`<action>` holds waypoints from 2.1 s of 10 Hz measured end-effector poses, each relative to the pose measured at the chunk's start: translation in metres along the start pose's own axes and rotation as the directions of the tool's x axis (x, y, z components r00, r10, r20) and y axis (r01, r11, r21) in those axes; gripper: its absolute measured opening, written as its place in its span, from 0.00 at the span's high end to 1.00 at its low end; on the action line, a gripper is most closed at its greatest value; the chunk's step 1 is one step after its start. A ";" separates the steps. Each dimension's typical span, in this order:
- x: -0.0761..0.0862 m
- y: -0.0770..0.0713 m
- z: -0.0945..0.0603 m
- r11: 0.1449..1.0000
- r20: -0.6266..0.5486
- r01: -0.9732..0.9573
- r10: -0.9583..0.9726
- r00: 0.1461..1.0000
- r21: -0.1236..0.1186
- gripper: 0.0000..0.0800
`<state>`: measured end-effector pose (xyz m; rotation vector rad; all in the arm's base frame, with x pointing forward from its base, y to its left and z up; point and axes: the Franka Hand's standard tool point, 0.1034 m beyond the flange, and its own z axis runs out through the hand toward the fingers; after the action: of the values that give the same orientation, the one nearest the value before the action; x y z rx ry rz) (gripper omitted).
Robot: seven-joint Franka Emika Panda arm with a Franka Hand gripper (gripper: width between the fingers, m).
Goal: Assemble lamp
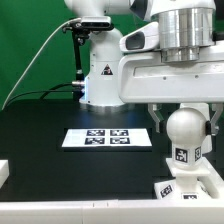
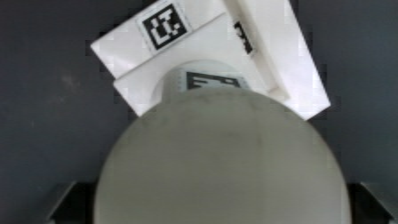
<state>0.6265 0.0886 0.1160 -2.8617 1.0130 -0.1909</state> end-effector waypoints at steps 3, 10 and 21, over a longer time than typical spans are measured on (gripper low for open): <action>-0.005 0.001 0.001 0.874 0.048 -0.486 0.486 0.873 -0.002 0.28; -0.003 0.001 0.003 0.913 0.107 -0.406 0.400 0.910 0.039 0.14; -0.014 -0.009 0.000 0.570 0.036 0.822 -0.822 0.569 0.010 0.13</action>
Offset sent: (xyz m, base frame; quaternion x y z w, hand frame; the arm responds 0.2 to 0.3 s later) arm 0.0028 0.0134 -0.0064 0.0345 -0.0412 0.3622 0.9305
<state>0.6218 0.1044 0.1166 -3.0690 -0.4410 -0.1877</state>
